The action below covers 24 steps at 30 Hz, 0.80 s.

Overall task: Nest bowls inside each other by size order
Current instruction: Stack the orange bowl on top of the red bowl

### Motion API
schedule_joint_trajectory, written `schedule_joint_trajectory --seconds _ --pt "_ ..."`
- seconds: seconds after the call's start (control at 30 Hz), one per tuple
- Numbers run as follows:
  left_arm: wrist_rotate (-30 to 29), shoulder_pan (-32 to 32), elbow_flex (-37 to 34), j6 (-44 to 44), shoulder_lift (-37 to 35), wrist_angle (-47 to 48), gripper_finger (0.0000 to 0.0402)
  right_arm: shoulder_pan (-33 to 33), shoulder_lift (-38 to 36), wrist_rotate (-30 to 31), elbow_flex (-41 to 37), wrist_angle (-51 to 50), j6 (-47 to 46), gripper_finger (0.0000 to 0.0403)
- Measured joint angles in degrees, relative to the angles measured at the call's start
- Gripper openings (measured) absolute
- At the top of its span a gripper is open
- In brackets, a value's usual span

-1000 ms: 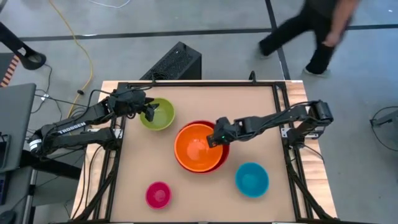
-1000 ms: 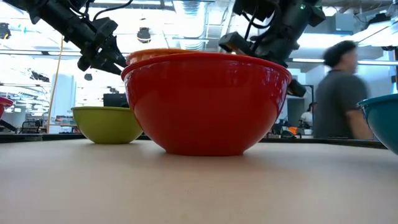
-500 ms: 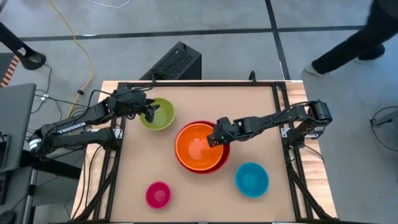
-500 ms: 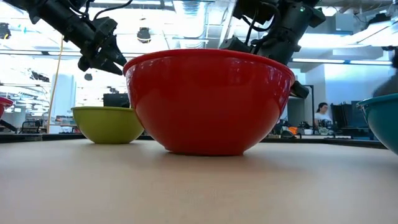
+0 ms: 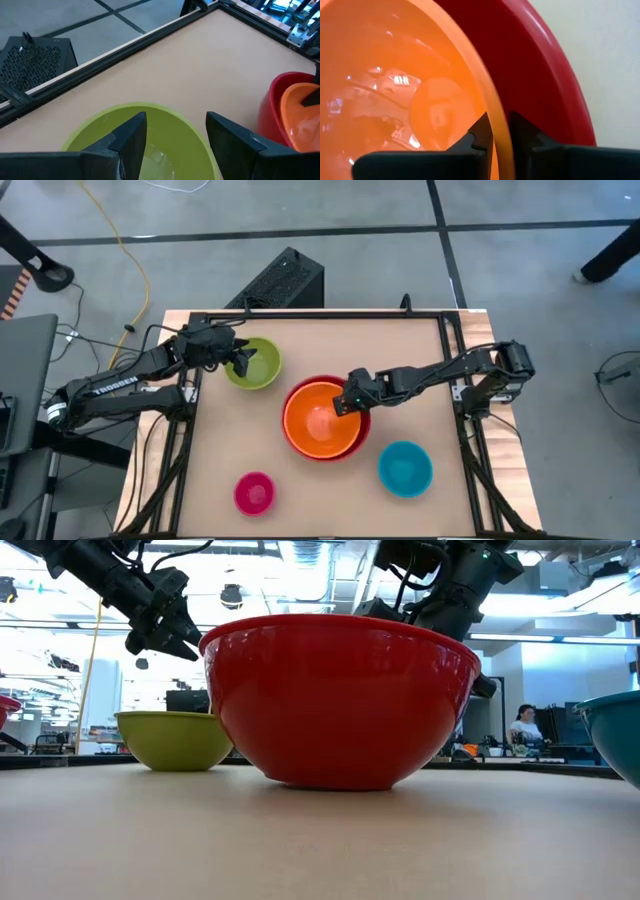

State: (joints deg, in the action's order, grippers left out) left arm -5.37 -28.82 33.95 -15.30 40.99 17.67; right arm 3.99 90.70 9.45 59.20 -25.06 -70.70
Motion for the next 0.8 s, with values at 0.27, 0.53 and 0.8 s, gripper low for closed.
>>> schedule_joint_trajectory --seconds 0.27,0.53,0.8 --pt "-0.1 0.0 0.0 0.1 0.0 0.0 0.0194 0.0 0.0 0.4 0.0 0.5 -2.1 0.0094" --pt "-1.2 0.0 0.0 0.6 0.0 0.0 0.0194 0.0 -0.3 -0.4 0.0 0.7 -2.8 0.0147" --pt "-1.3 0.0 0.0 1.2 0.0 0.0 0.0194 0.0 -3.5 -0.5 0.0 0.0 -2.3 0.0179"
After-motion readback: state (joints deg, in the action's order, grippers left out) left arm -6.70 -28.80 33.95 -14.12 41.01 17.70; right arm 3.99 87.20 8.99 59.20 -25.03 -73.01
